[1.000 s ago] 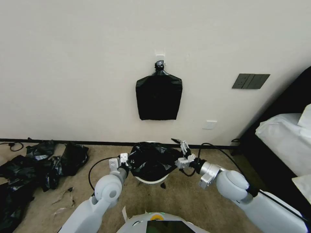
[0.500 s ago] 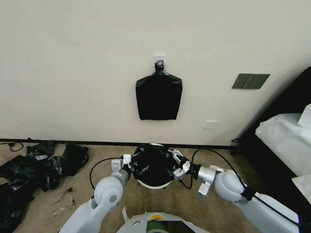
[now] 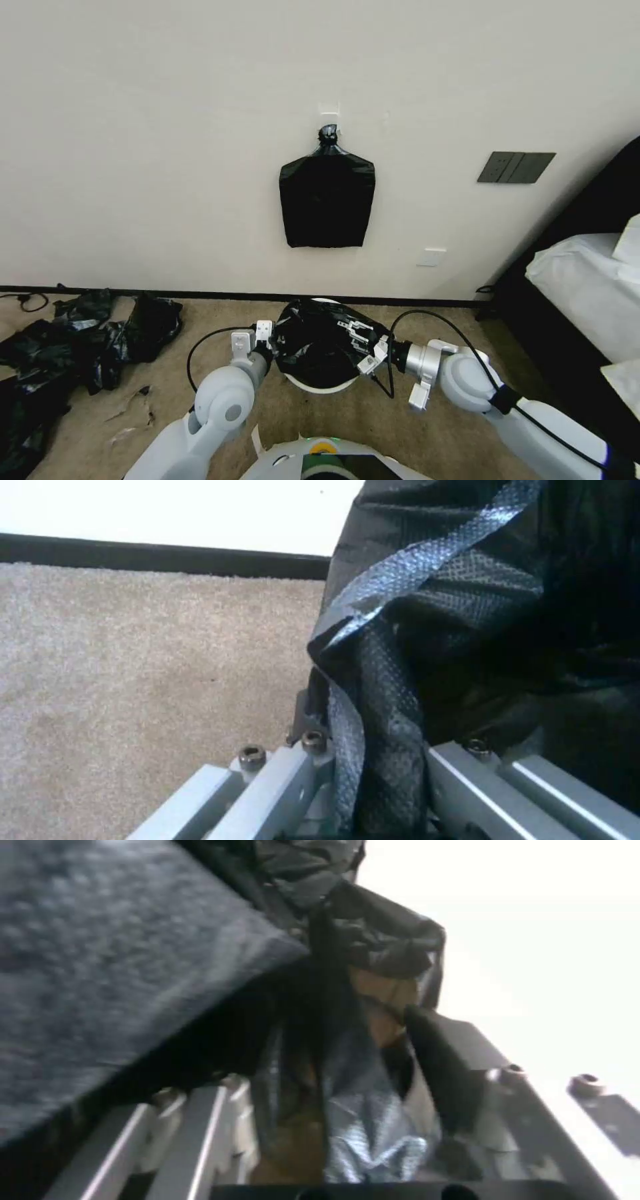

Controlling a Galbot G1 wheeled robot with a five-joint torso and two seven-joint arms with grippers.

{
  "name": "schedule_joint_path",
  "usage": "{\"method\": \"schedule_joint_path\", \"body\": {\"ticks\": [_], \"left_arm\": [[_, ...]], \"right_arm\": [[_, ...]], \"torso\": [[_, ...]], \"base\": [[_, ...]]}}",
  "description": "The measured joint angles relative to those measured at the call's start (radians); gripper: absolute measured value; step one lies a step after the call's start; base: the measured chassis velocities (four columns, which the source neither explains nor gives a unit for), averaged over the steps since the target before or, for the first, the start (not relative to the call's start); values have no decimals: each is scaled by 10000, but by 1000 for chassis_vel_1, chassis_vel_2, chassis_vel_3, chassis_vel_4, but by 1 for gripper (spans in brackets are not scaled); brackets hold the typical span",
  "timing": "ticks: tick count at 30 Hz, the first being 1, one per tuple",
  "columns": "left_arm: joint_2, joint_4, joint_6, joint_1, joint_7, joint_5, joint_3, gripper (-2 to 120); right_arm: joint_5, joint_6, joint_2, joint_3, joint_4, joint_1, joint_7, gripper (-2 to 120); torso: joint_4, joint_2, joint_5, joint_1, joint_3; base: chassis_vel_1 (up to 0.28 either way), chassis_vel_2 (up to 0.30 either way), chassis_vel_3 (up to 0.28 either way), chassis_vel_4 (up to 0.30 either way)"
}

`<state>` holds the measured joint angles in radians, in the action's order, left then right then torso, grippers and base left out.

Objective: Place a trash bag onto the trash bin.

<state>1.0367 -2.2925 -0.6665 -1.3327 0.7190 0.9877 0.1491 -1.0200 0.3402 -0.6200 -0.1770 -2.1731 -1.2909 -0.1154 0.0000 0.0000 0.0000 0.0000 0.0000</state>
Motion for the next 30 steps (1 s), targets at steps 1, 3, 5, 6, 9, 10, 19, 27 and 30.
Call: {"method": "schedule_joint_path", "body": {"ticks": [1, 3, 5, 6, 9, 10, 19, 27, 30], "left_arm": [[0, -8, 0, -6, 0, 0, 1, 1], [-1, -12, 1, -11, 0, 0, 1, 1], [-1, -18, 14, -19, -1, -9, 1, 1], [-1, -20, 23, -21, -6, -14, 1, 1], [1, -24, 65, -43, -79, -90, 3, 1], [1, -24, 92, -66, -137, -142, 8, 1], [-127, 47, 577, -386, -1398, -1719, 21, 1], [-326, 94, 1335, -1049, -3070, -3853, -14, 1], [-398, 62, 1713, -1290, -3664, -4705, -13, 1]], "right_arm": [[86, -8, 14, 10, -2, -22, -24, 41], [150, -17, 22, 16, -9, -38, -39, 37], [353, -48, 43, 18, -22, -74, -69, 28], [440, -60, 52, 18, -24, -82, -77, 23], [1029, -178, 100, 10, -36, -109, -112, 14], [1300, -231, 114, 0, -47, -116, -122, 8], [5502, -647, 211, -50, -221, -121, -183, 0], [10430, -1919, 142, -195, -336, 546, 30, 0], [11538, -2553, 118, -146, -220, 795, 131, 0]], "torso": [[-1, 0, 0, 0, 0], [-1, 0, 0, 0, 0], [0, 0, 0, 0, 0], [0, 0, 0, 0, 0], [-1, 0, 0, 0, 0], [-1, 0, 0, 0, 0], [-2, 0, 0, 0, 0], [0, 0, -1, 0, 0], [1, 0, 0, 0, 0]], "base": [[0, 0, 0, 0], [0, 0, 0, 0], [0, 0, 0, 0], [0, 0, 0, 0], [0, 0, 0, 0], [0, 0, 0, 0], [0, 0, 0, 0], [0, 0, 0, 0], [0, 0, 0, 0]]}}
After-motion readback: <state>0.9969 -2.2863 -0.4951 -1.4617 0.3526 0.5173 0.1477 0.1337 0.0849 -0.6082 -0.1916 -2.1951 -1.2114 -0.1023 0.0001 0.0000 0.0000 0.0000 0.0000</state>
